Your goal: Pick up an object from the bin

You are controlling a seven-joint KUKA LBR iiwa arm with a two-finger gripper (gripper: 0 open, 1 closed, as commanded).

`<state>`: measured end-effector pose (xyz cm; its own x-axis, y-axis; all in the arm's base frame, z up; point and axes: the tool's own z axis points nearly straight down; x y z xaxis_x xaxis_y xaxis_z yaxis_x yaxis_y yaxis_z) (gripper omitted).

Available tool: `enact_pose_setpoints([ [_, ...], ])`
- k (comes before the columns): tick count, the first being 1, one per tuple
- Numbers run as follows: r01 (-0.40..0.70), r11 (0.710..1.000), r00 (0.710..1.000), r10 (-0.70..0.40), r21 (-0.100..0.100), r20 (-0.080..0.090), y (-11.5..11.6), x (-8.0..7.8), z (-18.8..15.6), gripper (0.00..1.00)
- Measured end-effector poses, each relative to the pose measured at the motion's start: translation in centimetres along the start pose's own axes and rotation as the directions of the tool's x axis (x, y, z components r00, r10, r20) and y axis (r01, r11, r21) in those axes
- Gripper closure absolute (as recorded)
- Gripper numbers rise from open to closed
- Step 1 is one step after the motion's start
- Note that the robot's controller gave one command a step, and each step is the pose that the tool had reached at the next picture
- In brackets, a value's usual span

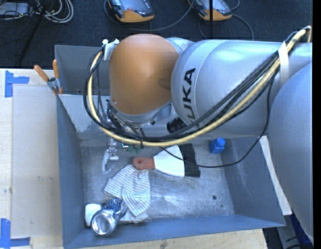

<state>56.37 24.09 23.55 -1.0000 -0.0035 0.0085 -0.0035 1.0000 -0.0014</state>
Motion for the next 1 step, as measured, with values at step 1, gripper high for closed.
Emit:
enact_pose_setpoints([
  [1, -0.004, 1.000, 1.000, 0.004, -0.002, 0.008, -0.14, -0.17, -0.51, 0.00],
])
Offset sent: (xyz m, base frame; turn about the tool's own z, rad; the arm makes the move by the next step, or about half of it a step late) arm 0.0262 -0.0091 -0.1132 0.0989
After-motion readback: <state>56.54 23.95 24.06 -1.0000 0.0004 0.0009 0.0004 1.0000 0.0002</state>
